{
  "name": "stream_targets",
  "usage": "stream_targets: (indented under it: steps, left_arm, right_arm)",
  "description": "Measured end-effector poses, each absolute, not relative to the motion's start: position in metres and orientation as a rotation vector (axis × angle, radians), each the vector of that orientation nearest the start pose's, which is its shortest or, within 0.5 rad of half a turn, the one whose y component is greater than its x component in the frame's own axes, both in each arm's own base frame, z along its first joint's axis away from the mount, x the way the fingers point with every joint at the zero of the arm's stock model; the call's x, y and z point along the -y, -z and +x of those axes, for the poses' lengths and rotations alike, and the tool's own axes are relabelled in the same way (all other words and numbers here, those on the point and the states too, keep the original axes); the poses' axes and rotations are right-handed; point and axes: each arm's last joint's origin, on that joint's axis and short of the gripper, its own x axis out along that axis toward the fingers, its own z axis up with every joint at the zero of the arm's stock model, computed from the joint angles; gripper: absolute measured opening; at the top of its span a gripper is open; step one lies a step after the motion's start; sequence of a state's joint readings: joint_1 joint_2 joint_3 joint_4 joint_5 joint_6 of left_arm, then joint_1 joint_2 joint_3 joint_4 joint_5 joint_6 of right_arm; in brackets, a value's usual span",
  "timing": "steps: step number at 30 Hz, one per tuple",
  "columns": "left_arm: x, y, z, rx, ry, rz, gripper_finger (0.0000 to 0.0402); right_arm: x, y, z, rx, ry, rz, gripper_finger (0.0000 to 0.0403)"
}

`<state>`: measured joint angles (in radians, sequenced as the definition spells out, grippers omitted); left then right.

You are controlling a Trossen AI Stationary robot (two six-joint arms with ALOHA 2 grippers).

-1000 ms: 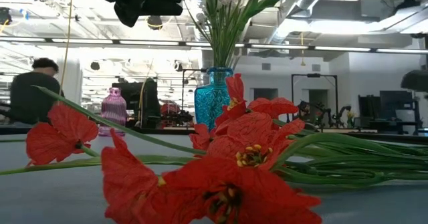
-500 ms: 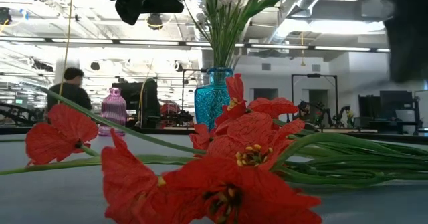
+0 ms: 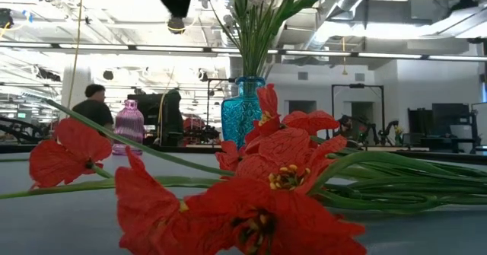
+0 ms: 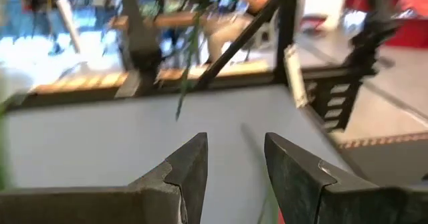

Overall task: Sort flowers into vase by color
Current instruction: Put the right red flowers into the purple vase

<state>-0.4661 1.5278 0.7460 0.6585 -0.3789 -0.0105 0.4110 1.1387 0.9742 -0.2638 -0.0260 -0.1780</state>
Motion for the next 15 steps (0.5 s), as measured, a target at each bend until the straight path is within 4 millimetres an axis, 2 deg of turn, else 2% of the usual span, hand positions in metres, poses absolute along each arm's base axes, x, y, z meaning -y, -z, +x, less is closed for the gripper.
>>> stream_targets:
  steps: [6, 11, 15]
  left_arm:
    - [0.148, -0.211, 0.308, 0.027, 0.113, 0.056, 0.0139]
    - [0.154, -0.199, 0.327, 0.013, 0.075, 0.063, 0.0139]
    - [0.154, -0.196, 0.334, 0.006, 0.06, 0.069, 0.0139]
  right_arm:
    - [-0.104, -0.311, 0.243, -0.278, -0.432, -0.057, 0.0023]
    - [-0.113, -0.295, 0.263, -0.265, -0.427, -0.048, 0.0023]
    - [-0.117, -0.276, 0.278, -0.314, -0.415, -0.047, 0.0023]
